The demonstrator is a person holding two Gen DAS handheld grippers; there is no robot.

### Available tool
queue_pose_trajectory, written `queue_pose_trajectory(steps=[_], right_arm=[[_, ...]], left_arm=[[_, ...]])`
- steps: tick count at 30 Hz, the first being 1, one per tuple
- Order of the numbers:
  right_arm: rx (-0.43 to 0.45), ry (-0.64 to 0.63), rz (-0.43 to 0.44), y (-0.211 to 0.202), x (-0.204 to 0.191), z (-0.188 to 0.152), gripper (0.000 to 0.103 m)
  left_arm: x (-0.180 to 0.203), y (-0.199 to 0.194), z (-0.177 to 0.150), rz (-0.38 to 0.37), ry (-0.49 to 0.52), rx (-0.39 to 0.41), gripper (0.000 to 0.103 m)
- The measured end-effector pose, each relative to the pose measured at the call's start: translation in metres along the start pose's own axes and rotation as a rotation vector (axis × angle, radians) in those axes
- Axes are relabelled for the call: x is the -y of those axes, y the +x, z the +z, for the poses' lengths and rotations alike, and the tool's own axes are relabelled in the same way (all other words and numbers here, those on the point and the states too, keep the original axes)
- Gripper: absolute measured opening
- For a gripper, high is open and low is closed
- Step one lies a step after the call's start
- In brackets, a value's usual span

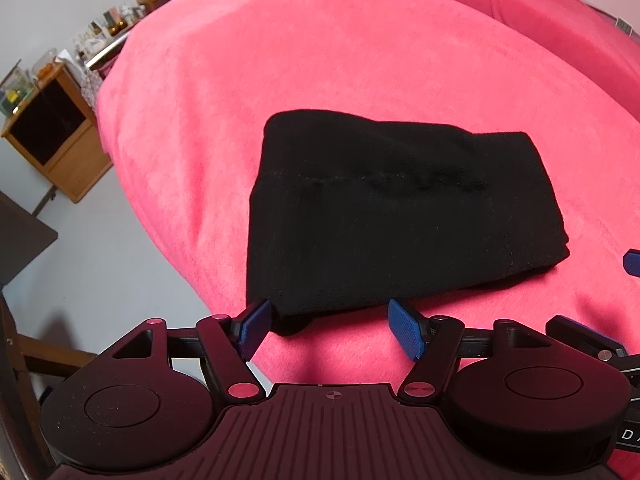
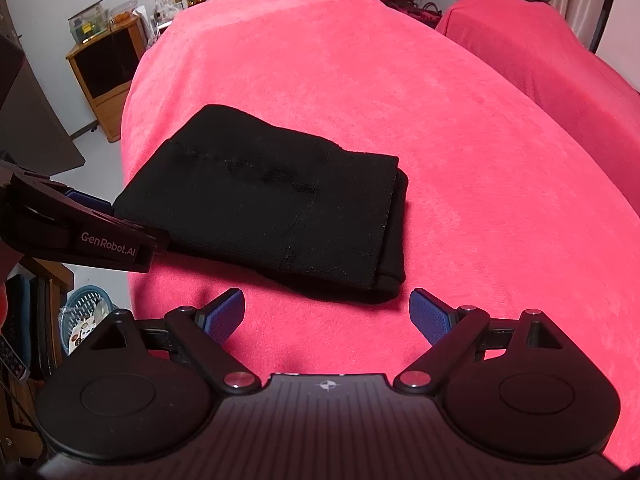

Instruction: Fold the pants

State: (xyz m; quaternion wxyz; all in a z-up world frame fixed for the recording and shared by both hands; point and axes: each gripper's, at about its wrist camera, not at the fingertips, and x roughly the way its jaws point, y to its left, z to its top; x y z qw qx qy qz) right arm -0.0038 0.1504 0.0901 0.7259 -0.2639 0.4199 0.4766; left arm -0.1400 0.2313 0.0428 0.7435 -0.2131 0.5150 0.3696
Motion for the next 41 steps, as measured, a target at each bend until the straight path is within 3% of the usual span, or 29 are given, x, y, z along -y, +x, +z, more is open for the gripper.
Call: queue_pose_trajectory(steps=[41], right_arm=[[-0.047, -0.036, 0.013, 0.015, -0.011, 0.002, 0.092]], left_arm=[[-0.006, 0.013, -0.001, 0.014, -0.017, -0.044, 0.103]])
